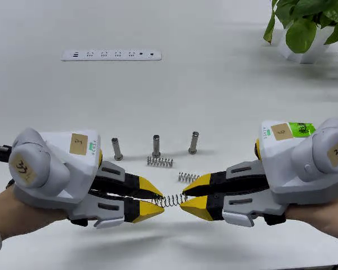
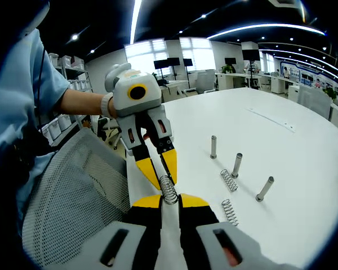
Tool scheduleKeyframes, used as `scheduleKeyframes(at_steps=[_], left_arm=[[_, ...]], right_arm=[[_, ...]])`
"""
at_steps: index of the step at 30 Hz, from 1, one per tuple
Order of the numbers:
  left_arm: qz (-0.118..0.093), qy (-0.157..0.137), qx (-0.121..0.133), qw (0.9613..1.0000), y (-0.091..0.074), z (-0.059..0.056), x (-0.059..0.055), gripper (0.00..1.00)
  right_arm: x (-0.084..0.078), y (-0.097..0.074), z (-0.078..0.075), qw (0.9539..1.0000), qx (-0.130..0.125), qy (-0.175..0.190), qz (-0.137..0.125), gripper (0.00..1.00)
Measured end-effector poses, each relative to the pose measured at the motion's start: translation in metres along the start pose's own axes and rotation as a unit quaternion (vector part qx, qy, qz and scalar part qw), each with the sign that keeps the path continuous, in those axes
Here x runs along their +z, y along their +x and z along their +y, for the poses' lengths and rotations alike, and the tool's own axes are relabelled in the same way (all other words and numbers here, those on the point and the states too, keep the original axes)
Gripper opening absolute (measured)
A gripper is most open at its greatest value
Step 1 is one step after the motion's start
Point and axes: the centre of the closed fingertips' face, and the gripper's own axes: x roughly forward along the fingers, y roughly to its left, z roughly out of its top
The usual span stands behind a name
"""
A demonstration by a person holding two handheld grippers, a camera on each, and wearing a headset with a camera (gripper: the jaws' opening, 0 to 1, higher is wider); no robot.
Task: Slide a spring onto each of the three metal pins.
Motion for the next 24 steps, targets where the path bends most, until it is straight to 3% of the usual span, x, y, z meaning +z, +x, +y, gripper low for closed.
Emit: scheduleKeyframes(at_steps=[24], left_arm=[[0.017, -0.022, 0.000, 0.9996, 0.014, -0.004, -0.002, 0.10]], right_arm=[[0.019, 0.002, 0.009, 0.9977, 0.003, -0.063, 0.023, 0.12]])
